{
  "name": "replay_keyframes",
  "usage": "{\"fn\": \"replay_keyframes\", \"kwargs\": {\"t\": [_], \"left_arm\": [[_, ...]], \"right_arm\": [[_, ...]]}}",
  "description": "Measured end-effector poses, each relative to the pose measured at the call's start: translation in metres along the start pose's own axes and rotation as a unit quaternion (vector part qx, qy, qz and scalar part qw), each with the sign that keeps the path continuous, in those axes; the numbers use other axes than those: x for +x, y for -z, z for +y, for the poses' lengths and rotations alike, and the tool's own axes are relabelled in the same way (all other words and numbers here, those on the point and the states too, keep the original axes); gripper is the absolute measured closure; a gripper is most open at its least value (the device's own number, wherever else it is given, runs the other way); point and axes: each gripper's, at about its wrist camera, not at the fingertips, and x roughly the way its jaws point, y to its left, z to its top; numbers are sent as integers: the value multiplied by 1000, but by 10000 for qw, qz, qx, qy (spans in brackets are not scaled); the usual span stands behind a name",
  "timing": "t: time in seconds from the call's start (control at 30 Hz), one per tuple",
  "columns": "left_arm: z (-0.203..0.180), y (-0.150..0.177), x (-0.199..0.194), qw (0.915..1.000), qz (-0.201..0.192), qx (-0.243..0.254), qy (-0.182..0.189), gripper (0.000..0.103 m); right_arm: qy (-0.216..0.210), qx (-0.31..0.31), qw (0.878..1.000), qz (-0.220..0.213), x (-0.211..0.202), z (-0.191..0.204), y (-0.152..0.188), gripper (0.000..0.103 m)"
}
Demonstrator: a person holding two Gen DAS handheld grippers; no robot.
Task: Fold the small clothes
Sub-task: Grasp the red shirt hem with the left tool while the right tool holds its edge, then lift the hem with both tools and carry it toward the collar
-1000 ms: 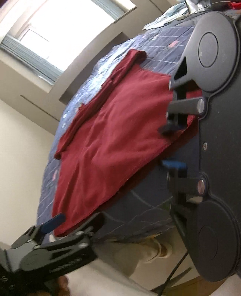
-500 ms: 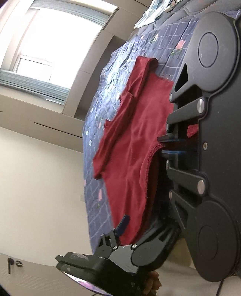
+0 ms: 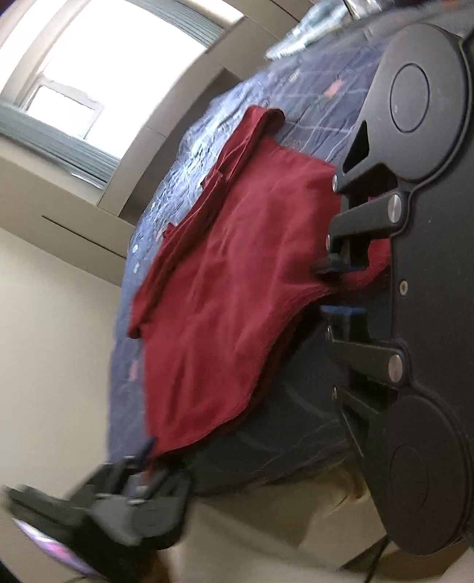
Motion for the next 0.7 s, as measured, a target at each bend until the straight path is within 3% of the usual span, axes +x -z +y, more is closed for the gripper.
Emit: {"fn": "replay_keyframes", "kwargs": {"t": [0.13,0.2,0.4,0.6,0.7], "left_arm": [[0,-2,-3,10000,-39,28,77,97],[1,-3,-6,9999,-123,97,69,98],[-1,-6,-30,9976,-509,474,-68,99],[-6,1,-65,9932,-747,890,39,99],[-7,9,-92,9909,-793,1069,223,99]], "right_arm": [[121,-82,9999,14,6,2,3,84],[173,-101,9998,-21,2,1,3,98],[368,-275,9988,-148,-20,-4,0,99],[446,-344,9983,-151,-51,-11,0,99],[290,-427,9987,-57,-78,-12,2,99]]}}
